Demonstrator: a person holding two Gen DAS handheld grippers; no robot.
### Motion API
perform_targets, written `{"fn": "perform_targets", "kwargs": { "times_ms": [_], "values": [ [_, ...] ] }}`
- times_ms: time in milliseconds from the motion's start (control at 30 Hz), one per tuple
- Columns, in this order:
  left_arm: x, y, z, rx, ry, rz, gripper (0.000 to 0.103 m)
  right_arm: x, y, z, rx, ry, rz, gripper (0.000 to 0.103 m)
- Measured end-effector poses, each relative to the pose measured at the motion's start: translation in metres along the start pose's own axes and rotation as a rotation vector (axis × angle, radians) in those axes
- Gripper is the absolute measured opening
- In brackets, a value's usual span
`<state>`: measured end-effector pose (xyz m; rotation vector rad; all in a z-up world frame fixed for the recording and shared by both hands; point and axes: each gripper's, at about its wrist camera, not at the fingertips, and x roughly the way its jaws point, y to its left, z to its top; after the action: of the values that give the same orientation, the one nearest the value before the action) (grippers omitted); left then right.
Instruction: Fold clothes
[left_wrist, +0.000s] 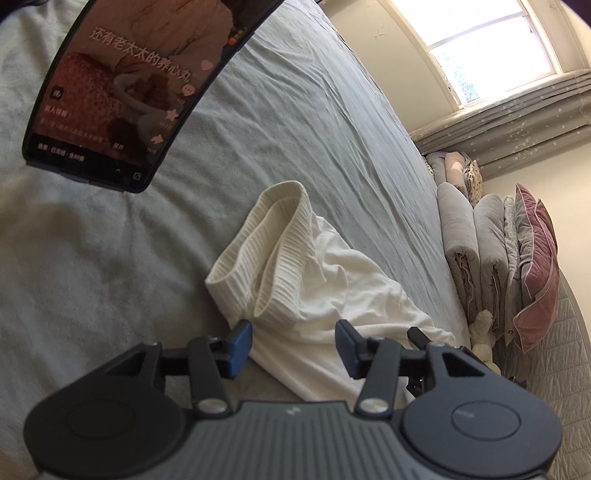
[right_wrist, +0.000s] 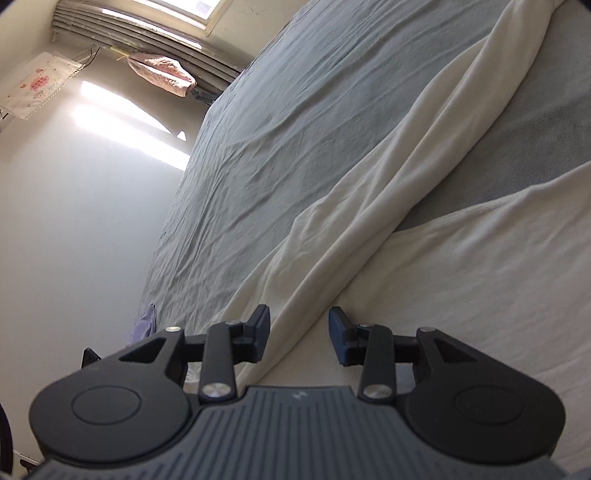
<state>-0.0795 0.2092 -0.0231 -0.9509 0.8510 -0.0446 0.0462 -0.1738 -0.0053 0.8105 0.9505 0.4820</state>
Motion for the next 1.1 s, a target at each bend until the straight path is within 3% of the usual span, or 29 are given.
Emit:
{"fn": "perform_targets", "kwargs": {
  "times_ms": [167,233,267,300,333,400,667,800,900,1100],
  "values": [
    [0.005,0.000,-0.002,-0.040,-0.027,0.015,0.048,-0.002,-0.013,0.005,0.067,-0.054,0.015,0.040],
    [0.005,-0.002,-0.003,-0.037,-0.036,0.027,0.035,-0.005,-0.016,0.008,0.072,-0.081,0.008,0.040],
    [0.005,-0.003,-0.004,-0.033,-0.038,0.031,0.031,-0.007,-0.017,0.008,0.069,-0.096,0.001,0.037],
    [0.006,-0.004,-0.004,-0.029,-0.040,0.035,0.022,-0.008,-0.018,0.009,0.064,-0.112,-0.010,0.023],
    [0.006,-0.004,-0.005,-0.025,-0.041,0.039,0.019,-0.010,-0.019,0.009,0.058,-0.125,-0.017,0.016],
    [0.005,-0.006,-0.005,-0.013,-0.042,0.038,0.009,-0.012,-0.020,0.009,0.051,-0.148,-0.011,0.009],
    [-0.014,-0.017,0.002,0.051,-0.075,-0.051,0.007,-0.030,0.019,0.010,-0.117,-0.293,0.026,0.008],
    [-0.015,-0.022,0.010,0.090,-0.101,-0.040,0.007,-0.042,0.036,0.006,-0.192,-0.346,0.018,0.008],
    [-0.013,-0.025,0.015,0.153,-0.092,-0.002,0.007,-0.047,0.051,-0.002,-0.260,-0.333,-0.031,0.008],
    [-0.015,-0.017,0.018,0.233,-0.082,0.071,0.007,-0.046,0.055,-0.029,-0.342,-0.203,-0.148,0.008]
  ]
}}
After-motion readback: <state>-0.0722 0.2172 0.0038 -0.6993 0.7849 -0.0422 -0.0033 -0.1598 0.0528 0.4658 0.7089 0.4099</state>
